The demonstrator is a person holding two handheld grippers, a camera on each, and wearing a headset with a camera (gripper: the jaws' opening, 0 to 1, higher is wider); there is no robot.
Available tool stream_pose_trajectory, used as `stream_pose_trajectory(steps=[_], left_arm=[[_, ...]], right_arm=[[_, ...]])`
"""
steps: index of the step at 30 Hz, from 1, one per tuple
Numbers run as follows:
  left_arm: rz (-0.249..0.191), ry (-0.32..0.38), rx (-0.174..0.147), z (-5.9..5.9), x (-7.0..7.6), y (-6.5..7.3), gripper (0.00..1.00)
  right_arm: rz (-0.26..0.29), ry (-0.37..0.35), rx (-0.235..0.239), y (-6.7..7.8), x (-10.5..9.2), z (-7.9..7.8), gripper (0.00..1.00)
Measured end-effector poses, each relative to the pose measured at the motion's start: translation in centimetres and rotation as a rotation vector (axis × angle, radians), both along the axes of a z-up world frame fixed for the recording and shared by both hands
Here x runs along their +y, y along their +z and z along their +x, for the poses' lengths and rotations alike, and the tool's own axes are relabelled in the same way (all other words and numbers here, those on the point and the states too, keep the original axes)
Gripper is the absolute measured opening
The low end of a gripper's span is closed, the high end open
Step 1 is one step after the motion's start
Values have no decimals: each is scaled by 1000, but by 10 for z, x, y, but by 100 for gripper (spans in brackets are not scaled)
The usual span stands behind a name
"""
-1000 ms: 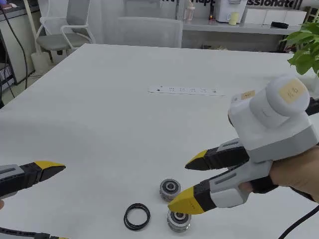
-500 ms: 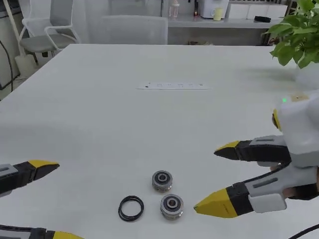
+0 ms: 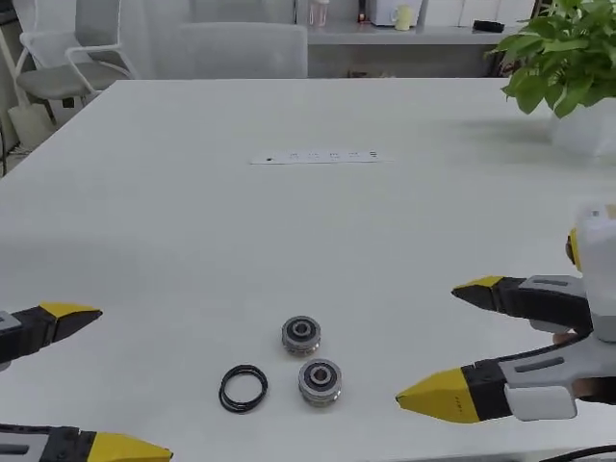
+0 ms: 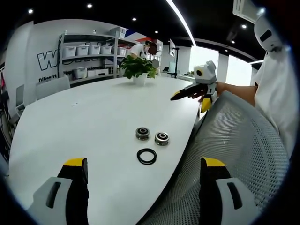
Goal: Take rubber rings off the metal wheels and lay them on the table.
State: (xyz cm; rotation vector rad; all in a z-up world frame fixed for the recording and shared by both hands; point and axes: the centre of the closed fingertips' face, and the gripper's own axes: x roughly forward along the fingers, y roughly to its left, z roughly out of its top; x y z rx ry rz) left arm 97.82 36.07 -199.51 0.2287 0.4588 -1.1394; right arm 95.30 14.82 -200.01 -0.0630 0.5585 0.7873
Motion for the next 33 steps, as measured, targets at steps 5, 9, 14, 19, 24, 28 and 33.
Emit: stream_pose_trajectory(steps=[5, 9, 14, 19, 24, 28, 33], left_arm=[[-1, 6, 4, 0, 0, 0, 99], [-1, 13, 7, 1, 1, -1, 99], [-6, 23, 13, 2, 1, -1, 99], [-11, 30, 25, 2, 1, -1, 99], [-21, 31, 28, 2, 1, -1, 99], [-20, 33, 31, 3, 4, -4, 99], [-24, 46, 30, 5, 6, -4, 99]], right_arm=[[8, -42, 30, -6, -6, -2, 99], [6, -66, 46, -12, -9, -5, 99], [-1, -84, 74, -21, -10, -9, 99], [22, -109, 114, -25, -12, -13, 96], [46, -149, 155, -31, -18, -15, 93], [85, -176, 170, -31, -19, -16, 92], [100, -184, 198, -35, -18, -18, 90]])
